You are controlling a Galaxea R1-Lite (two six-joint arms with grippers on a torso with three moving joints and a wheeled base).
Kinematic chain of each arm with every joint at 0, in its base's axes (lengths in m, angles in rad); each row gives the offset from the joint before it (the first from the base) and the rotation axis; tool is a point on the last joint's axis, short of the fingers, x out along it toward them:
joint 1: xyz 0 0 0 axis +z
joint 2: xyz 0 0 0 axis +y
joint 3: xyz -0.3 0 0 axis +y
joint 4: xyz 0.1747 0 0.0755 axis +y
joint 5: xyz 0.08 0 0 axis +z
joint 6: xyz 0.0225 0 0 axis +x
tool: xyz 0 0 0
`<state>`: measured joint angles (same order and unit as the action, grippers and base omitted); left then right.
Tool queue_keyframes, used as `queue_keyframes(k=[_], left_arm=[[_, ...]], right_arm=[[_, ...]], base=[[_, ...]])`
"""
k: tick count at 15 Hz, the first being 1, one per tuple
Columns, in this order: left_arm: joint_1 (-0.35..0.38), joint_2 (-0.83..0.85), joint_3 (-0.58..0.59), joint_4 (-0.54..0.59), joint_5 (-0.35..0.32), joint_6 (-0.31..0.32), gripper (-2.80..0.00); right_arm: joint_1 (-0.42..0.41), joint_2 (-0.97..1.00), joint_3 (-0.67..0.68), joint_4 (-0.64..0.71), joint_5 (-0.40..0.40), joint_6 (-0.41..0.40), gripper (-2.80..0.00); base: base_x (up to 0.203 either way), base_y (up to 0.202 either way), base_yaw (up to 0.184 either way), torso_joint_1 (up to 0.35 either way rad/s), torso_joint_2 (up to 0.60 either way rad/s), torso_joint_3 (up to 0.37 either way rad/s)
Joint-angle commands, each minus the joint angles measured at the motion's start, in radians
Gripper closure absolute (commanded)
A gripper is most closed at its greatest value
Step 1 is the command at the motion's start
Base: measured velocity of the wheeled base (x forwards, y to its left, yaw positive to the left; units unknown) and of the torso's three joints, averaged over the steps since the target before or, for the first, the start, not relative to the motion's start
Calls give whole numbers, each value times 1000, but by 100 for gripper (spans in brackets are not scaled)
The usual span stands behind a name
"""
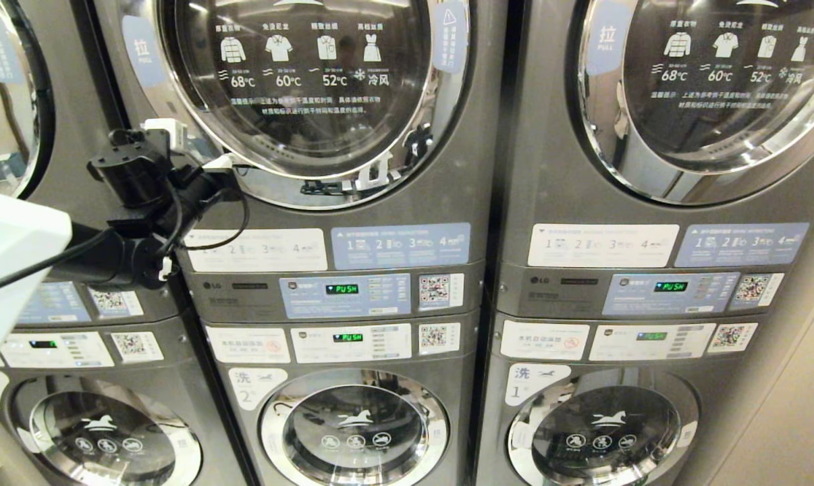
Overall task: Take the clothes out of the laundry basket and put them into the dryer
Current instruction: Close the dryer
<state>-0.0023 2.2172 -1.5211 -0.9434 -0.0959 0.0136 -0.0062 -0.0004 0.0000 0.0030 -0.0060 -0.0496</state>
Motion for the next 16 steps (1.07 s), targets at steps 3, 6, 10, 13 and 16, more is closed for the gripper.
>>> queue_keyframes(k=[3,6,10,13,16], left_arm=[[-4,9,-1,0,-1,12,0],[-8,11,-1,2,1,15,0],[-10,23,-3,3,1,26,0],[-14,56,-51,1,1,26,0],[-18,75,-74,3,1,26,0]], right_arm=[[0,0,0,0,0,0,0],[0,0,0,-3,0,0,0],[0,0,0,-11,0,0,0],[0,0,0,-11,0,0,0],[0,0,0,-11,0,0,0]], base=[[0,0,0,0,0,0],[0,0,0,0,0,0],[0,0,0,0,0,0],[0,0,0,0,0,0],[0,0,0,0,0,0]])
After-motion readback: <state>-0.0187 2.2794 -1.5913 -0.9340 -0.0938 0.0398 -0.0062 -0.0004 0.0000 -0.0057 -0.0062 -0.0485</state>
